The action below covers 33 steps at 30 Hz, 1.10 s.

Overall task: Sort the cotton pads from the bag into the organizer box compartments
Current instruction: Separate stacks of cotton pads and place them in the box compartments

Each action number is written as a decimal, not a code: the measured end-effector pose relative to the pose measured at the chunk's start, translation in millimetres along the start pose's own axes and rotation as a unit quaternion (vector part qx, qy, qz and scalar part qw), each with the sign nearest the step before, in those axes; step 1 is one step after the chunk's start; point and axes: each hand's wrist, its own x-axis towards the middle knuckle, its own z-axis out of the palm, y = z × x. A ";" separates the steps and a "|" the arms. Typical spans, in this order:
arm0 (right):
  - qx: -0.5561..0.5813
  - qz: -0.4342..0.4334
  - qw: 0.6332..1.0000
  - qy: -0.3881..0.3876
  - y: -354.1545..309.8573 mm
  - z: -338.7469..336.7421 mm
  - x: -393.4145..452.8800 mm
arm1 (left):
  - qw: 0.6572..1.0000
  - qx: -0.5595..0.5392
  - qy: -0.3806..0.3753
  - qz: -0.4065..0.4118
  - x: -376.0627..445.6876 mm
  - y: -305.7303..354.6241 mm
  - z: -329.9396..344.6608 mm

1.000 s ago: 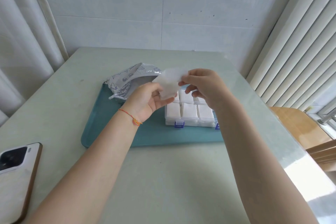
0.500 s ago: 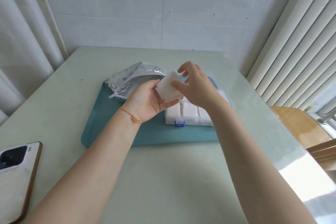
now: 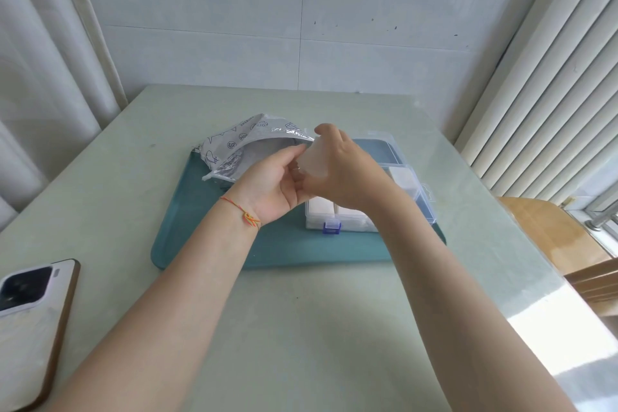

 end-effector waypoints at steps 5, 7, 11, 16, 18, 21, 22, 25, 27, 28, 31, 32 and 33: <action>0.015 -0.026 0.999 0.024 2.4 3.3 -0.1 | 1.000 0.013 0.007 0.008 -0.1 -0.3 0.1; 0.015 -0.027 0.999 0.031 1.2 6.3 0.0 | 1.000 0.020 0.002 0.011 -0.3 -0.9 1.7; 0.029 -0.017 0.999 0.013 1.9 7.9 2.0 | 1.000 0.017 -0.018 -0.008 -2.4 2.7 2.6; 0.062 -0.019 0.998 -0.013 2.2 4.2 2.8 | 0.998 0.048 -0.036 -0.037 -5.4 5.9 -3.5; 0.087 -0.024 0.996 -0.019 1.6 3.8 2.5 | 0.996 0.054 -0.056 -0.047 -6.2 5.7 -5.3; 0.123 -0.032 0.992 -0.013 0.7 1.9 2.0 | 0.994 0.033 -0.083 -0.067 -7.9 3.1 -3.8; 0.128 -0.037 0.991 -0.011 0.0 0.7 1.4 | 0.994 0.015 -0.088 -0.070 -8.5 1.9 -1.9; 0.132 -0.045 0.990 -0.015 -0.3 -1.8 -0.5 | 0.993 -0.029 -0.089 -0.068 -10.1 -1.4 5.6; 0.139 -0.044 0.989 -0.037 -0.6 -2.0 -1.7 | 0.994 -0.033 -0.074 -0.068 -9.3 -3.0 7.3; 0.135 -0.049 0.988 -0.049 -0.6 -1.4 -1.8 | 0.995 -0.027 -0.067 -0.069 -9.2 -3.5 6.5; 0.129 -0.070 0.986 -0.083 1.8 -0.2 -1.7 | 0.994 -0.020 -0.071 -0.077 -11.9 -0.4 2.5; 0.129 -0.075 0.984 -0.094 3.3 -1.0 -1.8 | 0.994 -0.024 -0.071 -0.078 -13.5 1.3 1.7; 0.125 -0.080 0.983 -0.104 5.2 -1.8 -1.7 | 0.994 -0.031 -0.070 -0.077 -14.5 2.5 1.7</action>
